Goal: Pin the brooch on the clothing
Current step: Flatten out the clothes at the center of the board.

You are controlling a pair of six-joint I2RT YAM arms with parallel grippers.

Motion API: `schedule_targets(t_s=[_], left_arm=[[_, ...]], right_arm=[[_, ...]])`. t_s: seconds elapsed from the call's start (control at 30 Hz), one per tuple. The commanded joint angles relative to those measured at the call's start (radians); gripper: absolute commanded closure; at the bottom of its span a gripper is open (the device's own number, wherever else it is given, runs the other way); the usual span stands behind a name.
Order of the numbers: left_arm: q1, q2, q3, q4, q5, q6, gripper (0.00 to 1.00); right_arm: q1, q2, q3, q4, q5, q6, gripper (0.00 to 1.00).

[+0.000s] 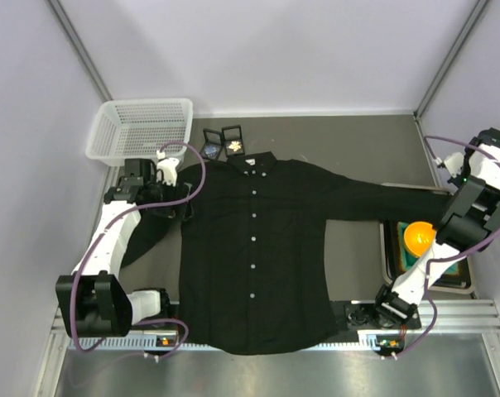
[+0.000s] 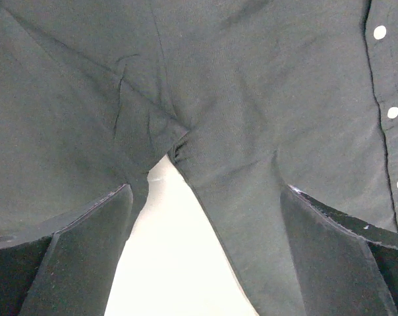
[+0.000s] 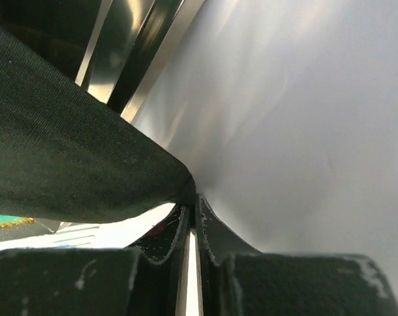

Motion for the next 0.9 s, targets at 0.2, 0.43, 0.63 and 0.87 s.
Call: schedule_targets(t_s=[0.2, 0.43, 0.63, 0.87], left_arm=[[0.005, -0.005, 0.091, 0.102, 0.065, -0.029, 0.01], [0.003, -0.138, 0.088, 0.498, 0.031, -0.097, 0.02], [0.002, -0.099, 0.177, 0.555, 0.080, -0.079, 0.02], [0.003, 0.003, 0.209, 0.460, 0.252, -0.224, 0.09]], right_arm=[[0.091, -0.172, -0.083, 0.062, -0.027, -0.023, 0.11], [0.295, -0.378, 0.071, 0.059, -0.227, 0.136, 0.01], [0.403, -0.416, 0.347, 0.062, -0.632, 0.469, 0.01], [0.769, -0.223, 0.567, 0.080, -0.752, 0.716, 0.02]])
